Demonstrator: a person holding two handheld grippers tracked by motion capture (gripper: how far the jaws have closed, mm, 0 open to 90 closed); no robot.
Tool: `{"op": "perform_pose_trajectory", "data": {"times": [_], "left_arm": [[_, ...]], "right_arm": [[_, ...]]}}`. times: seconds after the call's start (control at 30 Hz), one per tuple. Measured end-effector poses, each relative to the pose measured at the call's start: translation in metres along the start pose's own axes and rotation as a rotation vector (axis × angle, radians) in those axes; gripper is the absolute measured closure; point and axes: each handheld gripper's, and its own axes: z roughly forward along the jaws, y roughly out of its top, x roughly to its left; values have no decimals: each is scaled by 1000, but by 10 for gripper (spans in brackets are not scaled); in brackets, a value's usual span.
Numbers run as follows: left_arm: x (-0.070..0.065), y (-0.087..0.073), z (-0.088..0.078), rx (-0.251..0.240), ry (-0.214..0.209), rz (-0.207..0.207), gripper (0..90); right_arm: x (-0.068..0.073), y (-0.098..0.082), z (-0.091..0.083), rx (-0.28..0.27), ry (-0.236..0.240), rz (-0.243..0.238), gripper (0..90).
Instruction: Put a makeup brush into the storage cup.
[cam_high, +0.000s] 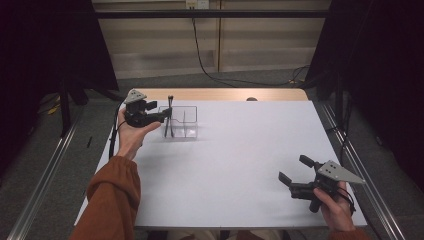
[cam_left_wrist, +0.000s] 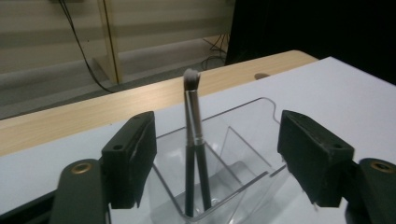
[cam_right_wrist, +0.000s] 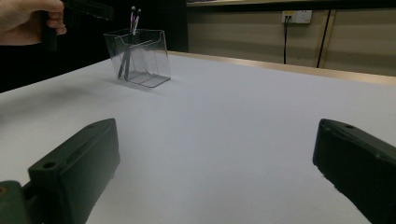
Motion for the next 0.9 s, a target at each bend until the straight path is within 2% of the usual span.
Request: {"op": "perform_pose_trajectory", "data": {"times": [0.13, 0.23, 0.3, 0.43, 0.47, 0.6, 0.67, 0.73, 0.8, 0.9], "left_arm": [[-3, 2, -5, -29, -1, -8, 169], [-5, 4, -10, -41, -2, 12, 110], [-6, 3, -12, -46, -11, -2, 74], [-10, 2, -14, -22, 10, 21, 66], [-12, 2, -16, -30, 10, 20, 65], [-18, 2, -22, -60, -28, 38, 31], [-21, 2, -24, -61, -22, 37, 32], [-23, 1, -28, -63, -41, 39, 31], [-26, 1, -31, -58, -30, 42, 31], [-32, 0, -36, -68, -46, 47, 29]], "right_arm": [[0, 1, 1, -5, 1, 2, 0], [0, 1, 2, -1, 4, -2, 0], [0, 1, 1, -3, 1, 2, 0], [0, 1, 2, -3, -3, 1, 0], [0, 1, 2, -3, -4, 2, 0], [0, 1, 1, -4, -6, 1, 0], [0, 1, 0, -4, -10, 0, 0], [0, 1, 0, -4, -9, 0, 0], [0, 1, -1, -4, -11, -1, 0], [0, 2, -1, -6, -12, 2, 0]]}}
